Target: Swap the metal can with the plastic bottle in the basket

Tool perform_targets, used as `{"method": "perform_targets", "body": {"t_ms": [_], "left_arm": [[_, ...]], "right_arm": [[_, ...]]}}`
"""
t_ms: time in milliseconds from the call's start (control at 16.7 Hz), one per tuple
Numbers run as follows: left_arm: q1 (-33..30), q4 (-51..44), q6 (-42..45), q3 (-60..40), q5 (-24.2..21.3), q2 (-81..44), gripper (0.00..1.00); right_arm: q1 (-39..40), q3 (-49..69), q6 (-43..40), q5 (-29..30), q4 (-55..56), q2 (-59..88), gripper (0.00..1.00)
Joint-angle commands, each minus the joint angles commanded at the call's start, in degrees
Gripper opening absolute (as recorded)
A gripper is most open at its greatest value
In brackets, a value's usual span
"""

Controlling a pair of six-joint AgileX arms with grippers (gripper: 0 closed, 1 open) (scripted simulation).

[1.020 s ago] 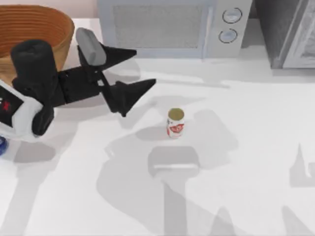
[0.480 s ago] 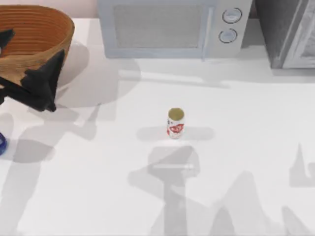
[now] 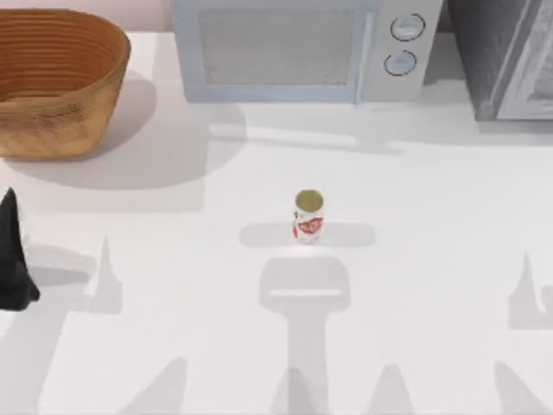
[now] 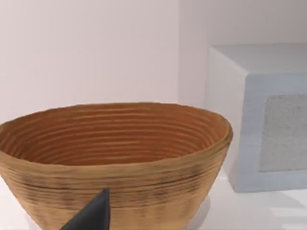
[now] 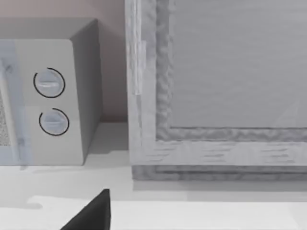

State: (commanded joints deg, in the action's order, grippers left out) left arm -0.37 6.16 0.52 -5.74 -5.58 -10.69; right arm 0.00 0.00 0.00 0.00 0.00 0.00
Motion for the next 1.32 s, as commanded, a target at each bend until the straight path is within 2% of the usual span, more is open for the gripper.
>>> {"method": "perform_targets", "body": {"t_ms": [300, 720, 1020, 1320], "left_arm": [[0.4, -6.0, -0.5, 5.6, 5.4, 10.4, 1.00], [0.6, -5.4, -0.4, 5.6, 5.4, 9.8, 1.00], [4.6, 5.6, 0.7, 5.6, 2.4, -2.4, 1.00], [10.4, 25.4, 2.8, 4.6, -3.8, -27.3, 1.00]], "right_arm": [[0.0, 0.0, 0.0, 0.0, 0.0, 0.0, 1.00], [0.0, 0.0, 0.0, 0.0, 0.0, 0.0, 1.00], [0.0, 0.0, 0.0, 0.0, 0.0, 0.0, 1.00], [0.0, 0.0, 0.0, 0.0, 0.0, 0.0, 1.00]]}}
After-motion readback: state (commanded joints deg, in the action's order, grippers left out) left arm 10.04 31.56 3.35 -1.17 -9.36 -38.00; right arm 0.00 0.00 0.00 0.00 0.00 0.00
